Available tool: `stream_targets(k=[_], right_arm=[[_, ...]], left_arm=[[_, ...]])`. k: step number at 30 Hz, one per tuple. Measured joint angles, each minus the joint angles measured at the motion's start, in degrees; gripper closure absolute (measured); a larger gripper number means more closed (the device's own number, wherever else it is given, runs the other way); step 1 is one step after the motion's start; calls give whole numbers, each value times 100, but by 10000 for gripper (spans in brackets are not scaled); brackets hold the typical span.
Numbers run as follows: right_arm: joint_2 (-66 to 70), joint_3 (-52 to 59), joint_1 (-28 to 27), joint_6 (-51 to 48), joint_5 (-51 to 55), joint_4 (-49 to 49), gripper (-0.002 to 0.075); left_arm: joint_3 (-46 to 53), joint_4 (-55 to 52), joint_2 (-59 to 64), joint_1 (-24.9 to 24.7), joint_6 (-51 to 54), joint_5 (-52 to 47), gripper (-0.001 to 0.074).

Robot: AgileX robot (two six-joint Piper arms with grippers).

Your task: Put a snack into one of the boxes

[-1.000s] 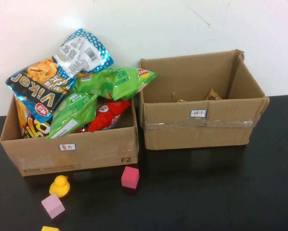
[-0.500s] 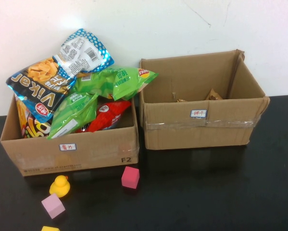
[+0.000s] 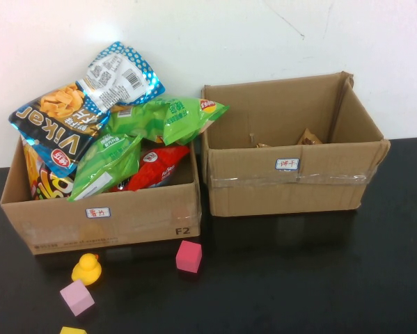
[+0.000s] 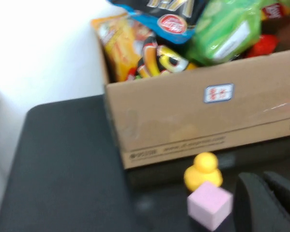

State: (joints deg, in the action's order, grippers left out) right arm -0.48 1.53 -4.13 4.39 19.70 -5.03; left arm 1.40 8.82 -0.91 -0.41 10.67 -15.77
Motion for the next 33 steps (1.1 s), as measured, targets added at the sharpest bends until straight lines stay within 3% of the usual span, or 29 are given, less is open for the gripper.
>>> stream_targets(k=[5, 9, 33], right_arm=[[0, 0, 0, 0, 0, 0, 727], [0, 0, 0, 0, 0, 0, 727], [0, 0, 0, 0, 0, 0, 727]], left_arm=[[0, -1116, 0, 0, -1472, -226, 736], [-7, -1376, 0, 0, -2249, -304, 736], [-20, -1447, 0, 0, -2032, -349, 736]])
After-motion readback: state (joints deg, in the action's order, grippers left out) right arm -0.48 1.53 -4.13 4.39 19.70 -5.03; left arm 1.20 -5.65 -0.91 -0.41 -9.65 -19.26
